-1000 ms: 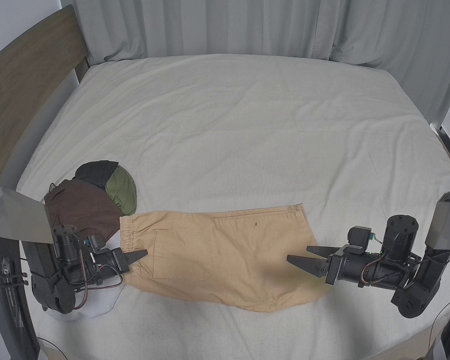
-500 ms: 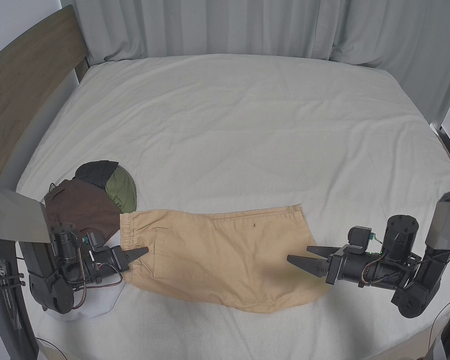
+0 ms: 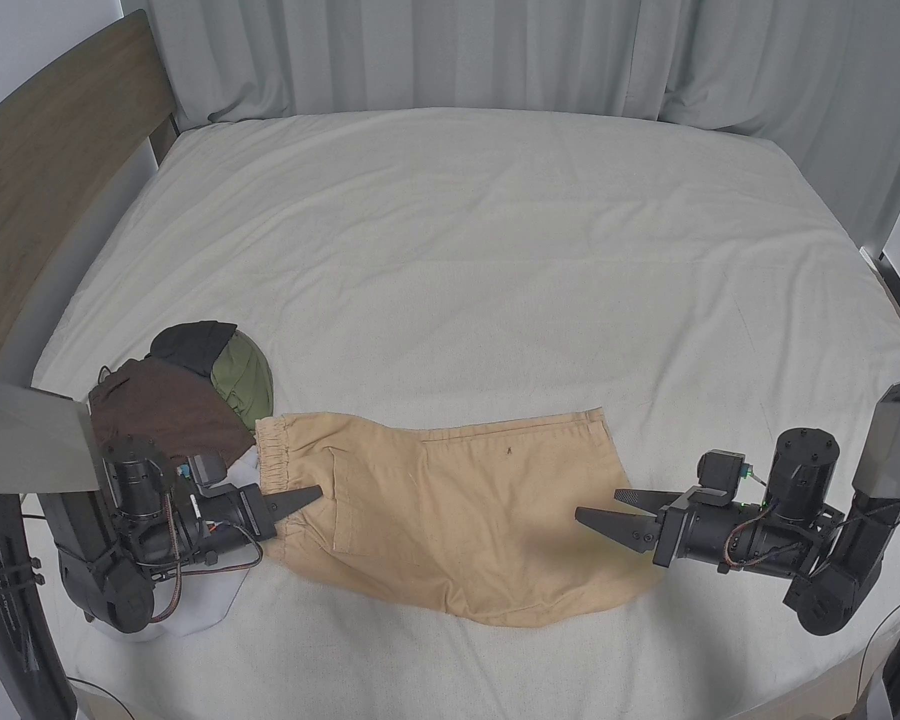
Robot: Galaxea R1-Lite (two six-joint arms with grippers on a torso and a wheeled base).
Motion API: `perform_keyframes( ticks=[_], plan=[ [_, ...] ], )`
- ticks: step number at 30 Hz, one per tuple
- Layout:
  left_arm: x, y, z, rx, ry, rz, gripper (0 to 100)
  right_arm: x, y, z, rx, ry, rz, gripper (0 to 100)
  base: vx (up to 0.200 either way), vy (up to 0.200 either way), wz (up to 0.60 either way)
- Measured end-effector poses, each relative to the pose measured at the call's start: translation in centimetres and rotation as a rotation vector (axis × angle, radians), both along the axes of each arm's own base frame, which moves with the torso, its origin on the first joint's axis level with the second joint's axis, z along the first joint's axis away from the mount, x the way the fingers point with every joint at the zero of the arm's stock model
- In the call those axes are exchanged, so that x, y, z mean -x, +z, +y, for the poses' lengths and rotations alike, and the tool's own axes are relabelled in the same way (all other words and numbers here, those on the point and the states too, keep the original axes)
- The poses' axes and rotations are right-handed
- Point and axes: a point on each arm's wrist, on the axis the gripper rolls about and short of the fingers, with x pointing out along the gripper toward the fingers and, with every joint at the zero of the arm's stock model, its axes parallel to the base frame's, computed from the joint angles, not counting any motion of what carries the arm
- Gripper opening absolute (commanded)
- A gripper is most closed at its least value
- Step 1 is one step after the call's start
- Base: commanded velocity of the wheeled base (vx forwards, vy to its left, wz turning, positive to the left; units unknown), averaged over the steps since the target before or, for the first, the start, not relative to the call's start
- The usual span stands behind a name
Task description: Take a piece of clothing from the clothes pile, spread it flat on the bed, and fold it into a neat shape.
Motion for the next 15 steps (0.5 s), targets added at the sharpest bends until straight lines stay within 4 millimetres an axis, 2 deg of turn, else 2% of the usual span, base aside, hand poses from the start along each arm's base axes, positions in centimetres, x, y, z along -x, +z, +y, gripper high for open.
perform_keyframes(
  ticks=[7,15],
  plan=[
    [0.3,1.6,-1.4,0.052,-0.033,-0.014,0,0.0,0.1,0.0,0.0,-0.001,-0.004,100,0.0,0.0,0.0],
    [0.4,2.3,-3.1,0.067,-0.086,-0.038,0,0.0,0.1,0.0,0.004,0.003,-0.011,100,0.0,0.0,0.0]
  ],
)
